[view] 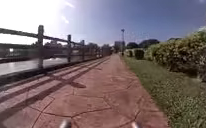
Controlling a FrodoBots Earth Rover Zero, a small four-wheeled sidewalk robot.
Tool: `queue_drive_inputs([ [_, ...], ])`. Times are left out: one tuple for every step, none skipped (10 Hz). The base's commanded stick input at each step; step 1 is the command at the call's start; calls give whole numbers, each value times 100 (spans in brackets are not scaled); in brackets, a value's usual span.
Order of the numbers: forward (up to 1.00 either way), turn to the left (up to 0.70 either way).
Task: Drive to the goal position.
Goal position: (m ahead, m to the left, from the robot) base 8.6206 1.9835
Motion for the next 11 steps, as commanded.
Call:
queue_drive_inputs([
  [50, 0],
  [50, 0],
  [50, 0],
  [50, 0],
  [50, 0],
  [50, 5],
  [50, 0],
  [50, 0],
  [50, 0],
  [50, 0],
  [50, 0],
])
